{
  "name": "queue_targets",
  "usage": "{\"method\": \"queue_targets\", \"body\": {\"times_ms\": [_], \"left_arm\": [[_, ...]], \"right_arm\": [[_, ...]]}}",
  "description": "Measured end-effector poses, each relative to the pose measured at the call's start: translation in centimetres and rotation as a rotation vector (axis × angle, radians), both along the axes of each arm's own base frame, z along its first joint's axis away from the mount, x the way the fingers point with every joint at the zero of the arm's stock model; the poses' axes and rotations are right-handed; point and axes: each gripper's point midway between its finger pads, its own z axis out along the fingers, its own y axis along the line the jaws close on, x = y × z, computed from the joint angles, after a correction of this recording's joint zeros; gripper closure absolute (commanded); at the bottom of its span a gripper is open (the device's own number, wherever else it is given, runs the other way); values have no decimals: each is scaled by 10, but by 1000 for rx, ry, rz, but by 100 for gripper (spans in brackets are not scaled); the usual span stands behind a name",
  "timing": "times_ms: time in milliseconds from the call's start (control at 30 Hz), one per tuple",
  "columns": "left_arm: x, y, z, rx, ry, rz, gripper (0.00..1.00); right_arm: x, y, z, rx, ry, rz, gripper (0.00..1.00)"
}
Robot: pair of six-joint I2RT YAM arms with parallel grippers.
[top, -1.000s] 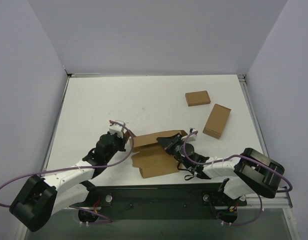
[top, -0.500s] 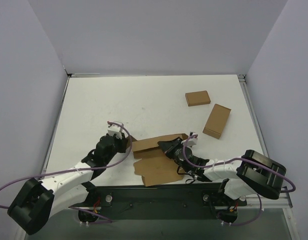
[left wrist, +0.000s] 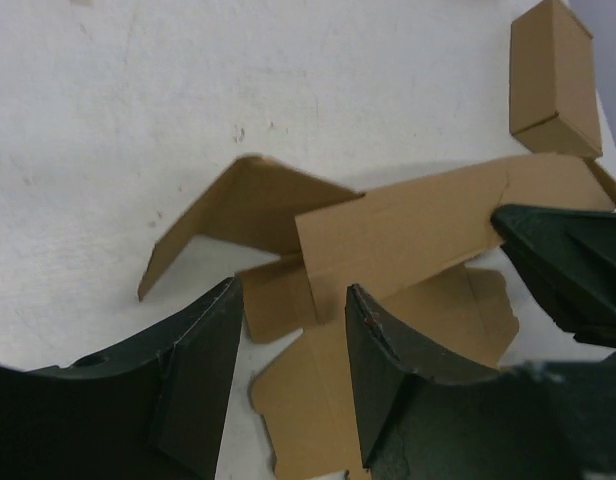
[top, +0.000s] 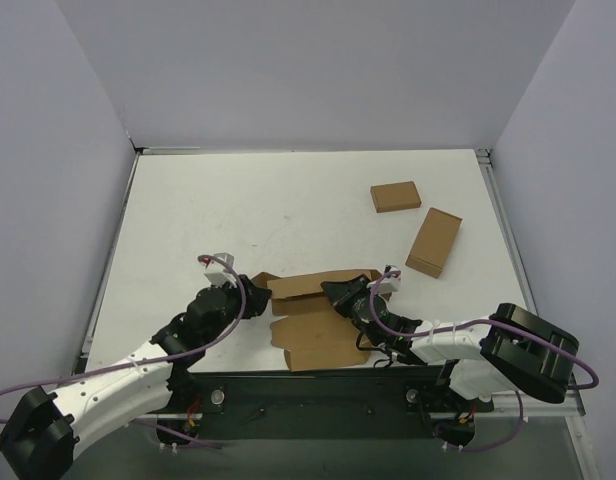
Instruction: Fold the paper box
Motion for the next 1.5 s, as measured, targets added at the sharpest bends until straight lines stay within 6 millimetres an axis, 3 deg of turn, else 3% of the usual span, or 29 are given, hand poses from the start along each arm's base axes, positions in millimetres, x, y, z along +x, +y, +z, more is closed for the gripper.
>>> {"method": "queue_targets", "body": {"times_ms": [200, 300, 567, 800, 900, 1067, 1200, 1500], "left_arm": [[-29, -6, -63, -3, 203, -13, 46], [-34, -6, -76, -10, 253, -5, 49], [-30, -16, -51, -115, 207, -4, 53], [-23, -15, 5, -182, 116, 12, 54], [-20, -18, 18, -201, 99, 9, 47], [-18, -30, 3, -165, 161, -14, 37], [-15, -38, -14, -137, 210, -29, 36], [2, -47, -9, -171, 200, -37, 36]], "right_arm": [[0, 0, 0, 1, -1, 0, 100], [0, 0, 1, 3, -3, 0, 100], [0, 0, 0, 1, -3, 1, 100], [0, 0, 1, 4, -5, 1, 100], [0, 0, 1, 5, -6, 2, 100], [0, 0, 1, 5, -6, 2, 100], [0, 0, 1, 4, -6, 2, 100], [-1, 0, 1, 2, -7, 5, 100]]}}
